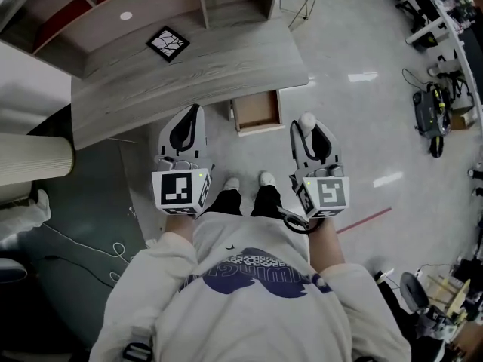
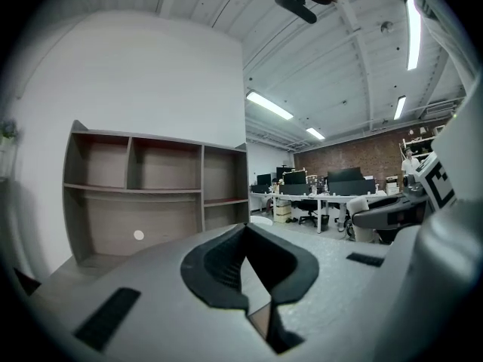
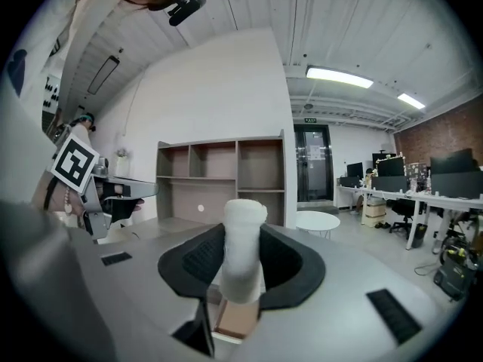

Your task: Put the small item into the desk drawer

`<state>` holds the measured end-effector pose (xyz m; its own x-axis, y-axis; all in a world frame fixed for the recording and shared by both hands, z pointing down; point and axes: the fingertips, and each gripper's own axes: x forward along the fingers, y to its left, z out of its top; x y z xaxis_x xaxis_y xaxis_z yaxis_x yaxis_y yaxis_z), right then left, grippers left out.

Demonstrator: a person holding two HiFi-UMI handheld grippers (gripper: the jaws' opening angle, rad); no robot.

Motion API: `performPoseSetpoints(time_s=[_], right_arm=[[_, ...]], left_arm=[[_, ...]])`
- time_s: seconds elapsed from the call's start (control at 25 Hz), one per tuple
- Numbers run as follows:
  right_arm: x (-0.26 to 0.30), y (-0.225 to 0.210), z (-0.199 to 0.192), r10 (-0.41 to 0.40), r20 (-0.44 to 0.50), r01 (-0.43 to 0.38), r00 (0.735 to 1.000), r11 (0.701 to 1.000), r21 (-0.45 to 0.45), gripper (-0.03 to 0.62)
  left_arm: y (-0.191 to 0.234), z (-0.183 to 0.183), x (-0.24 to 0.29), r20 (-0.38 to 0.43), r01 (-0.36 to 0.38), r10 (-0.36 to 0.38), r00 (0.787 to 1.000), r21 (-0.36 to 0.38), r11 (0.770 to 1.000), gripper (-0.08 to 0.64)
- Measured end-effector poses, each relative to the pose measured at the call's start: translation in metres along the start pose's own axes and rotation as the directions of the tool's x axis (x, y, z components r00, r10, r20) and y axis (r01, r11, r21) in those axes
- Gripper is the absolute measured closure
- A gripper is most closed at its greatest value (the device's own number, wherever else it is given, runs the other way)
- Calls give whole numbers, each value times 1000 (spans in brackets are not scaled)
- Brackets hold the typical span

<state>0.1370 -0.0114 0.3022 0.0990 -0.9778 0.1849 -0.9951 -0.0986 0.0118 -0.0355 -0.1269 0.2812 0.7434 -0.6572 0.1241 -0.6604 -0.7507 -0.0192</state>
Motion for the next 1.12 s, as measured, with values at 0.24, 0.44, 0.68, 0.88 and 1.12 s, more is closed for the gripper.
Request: performPoseSetpoints(time_s=[0.24, 0.44, 0.68, 0.88, 1.12], right_arm=[[28, -11, -38, 145, -105, -153, 984, 985, -77, 466], [59, -18, -82, 249, -217, -282, 944, 949, -138, 466], [102, -15, -135, 326, -332, -408, 885, 887, -217, 466], [130, 2, -177, 388, -417, -516, 822, 817, -257, 466], [149, 19, -228, 439, -510, -626, 740, 726, -283, 466]], left_arm=[[-25, -21, 8, -55, -65, 64, 996, -18, 998, 552], [-38, -41, 11, -105, -115, 111, 988, -33, 993, 552], [-39, -67, 15, -150, -168, 158, 976, -57, 984, 552], [-30, -88, 18, -164, -206, 192, 967, -70, 976, 552], [-23, -118, 23, -201, -244, 222, 954, -88, 966, 552]])
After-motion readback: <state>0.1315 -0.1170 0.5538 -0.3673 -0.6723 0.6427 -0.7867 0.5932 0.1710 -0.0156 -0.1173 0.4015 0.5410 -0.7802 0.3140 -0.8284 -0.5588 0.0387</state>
